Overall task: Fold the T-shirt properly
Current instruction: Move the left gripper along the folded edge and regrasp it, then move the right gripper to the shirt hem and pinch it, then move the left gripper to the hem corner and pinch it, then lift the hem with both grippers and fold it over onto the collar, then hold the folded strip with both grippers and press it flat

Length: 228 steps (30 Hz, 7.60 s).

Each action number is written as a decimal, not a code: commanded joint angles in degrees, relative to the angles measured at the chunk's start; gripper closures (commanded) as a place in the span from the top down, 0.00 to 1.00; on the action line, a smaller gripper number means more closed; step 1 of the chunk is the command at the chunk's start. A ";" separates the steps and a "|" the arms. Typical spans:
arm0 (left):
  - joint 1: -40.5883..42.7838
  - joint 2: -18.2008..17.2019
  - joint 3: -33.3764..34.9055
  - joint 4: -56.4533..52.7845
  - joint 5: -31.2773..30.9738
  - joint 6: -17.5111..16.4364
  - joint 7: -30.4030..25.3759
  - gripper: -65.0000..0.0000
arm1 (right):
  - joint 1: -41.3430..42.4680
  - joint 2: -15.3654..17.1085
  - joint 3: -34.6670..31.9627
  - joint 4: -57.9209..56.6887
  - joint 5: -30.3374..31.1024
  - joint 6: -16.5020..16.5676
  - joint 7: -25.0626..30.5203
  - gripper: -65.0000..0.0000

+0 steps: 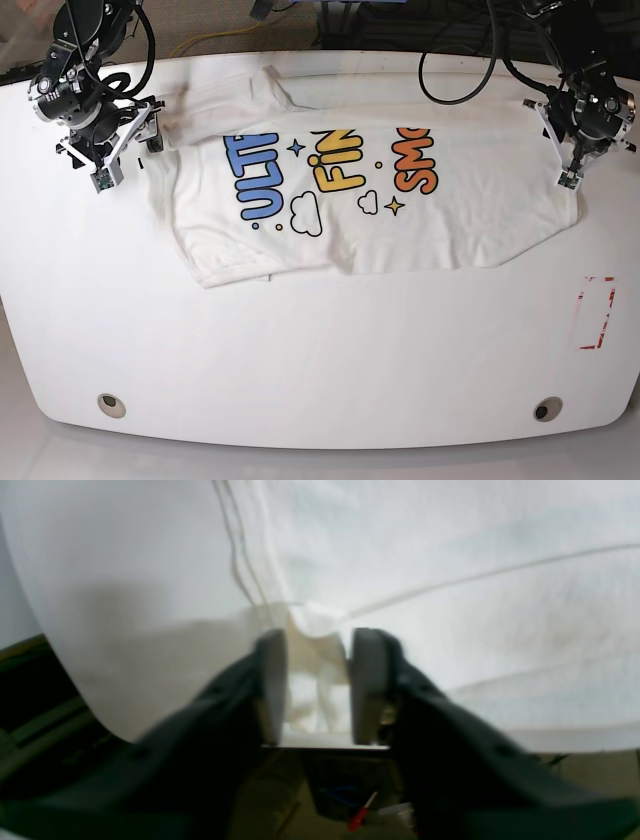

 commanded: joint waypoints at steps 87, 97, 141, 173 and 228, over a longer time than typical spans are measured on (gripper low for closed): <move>-1.31 -2.65 -10.77 -1.91 2.12 2.03 -17.25 0.72 | 47.61 -1.61 -11.23 -62.29 -16.14 -0.07 22.67 0.66; -13.97 -2.82 -10.24 -4.63 2.65 4.58 -11.71 0.90 | 45.68 -3.81 -11.23 -62.47 -22.03 -0.07 26.89 0.36; -34.71 -7.92 3.30 -52.63 2.12 11.88 -35.54 0.00 | 43.83 -3.90 -11.23 -56.23 -22.56 -0.07 26.81 0.02; -8.25 -5.72 3.12 -14.04 2.39 0.36 -35.18 0.00 | 15.00 -3.99 -10.70 -1.02 -21.68 -0.07 0.43 0.03; -5.53 -8.80 0.84 -23.45 -8.16 -0.03 -26.92 0.65 | 18.07 3.75 -12.64 -34.51 -2.78 -0.07 14.67 0.41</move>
